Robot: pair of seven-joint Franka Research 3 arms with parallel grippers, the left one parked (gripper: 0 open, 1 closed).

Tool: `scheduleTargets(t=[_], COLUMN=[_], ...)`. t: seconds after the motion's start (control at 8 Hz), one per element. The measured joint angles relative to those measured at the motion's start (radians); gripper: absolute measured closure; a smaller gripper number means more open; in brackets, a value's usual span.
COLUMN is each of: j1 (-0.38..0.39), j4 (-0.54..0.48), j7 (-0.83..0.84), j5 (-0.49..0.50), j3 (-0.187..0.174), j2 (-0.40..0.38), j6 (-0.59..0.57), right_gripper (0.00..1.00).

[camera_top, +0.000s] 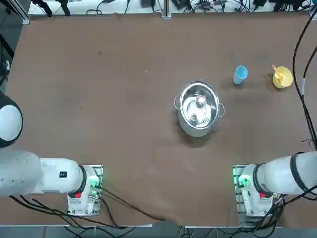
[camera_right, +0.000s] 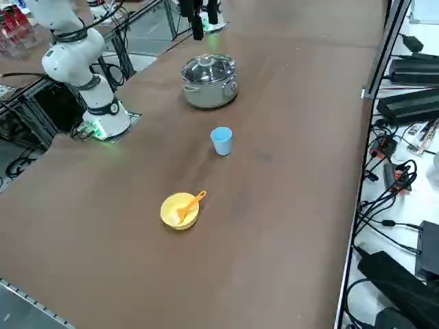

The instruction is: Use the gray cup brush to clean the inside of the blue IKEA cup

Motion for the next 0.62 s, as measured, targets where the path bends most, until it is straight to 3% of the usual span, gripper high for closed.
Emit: scheduleTargets(t=[0.62], j1=[0.002], j4=[0.002], j7=[0.000], j5=[-0.001], j3=[-0.002], j2=[0.031], j6=[-0.002], right_gripper=[0.00])
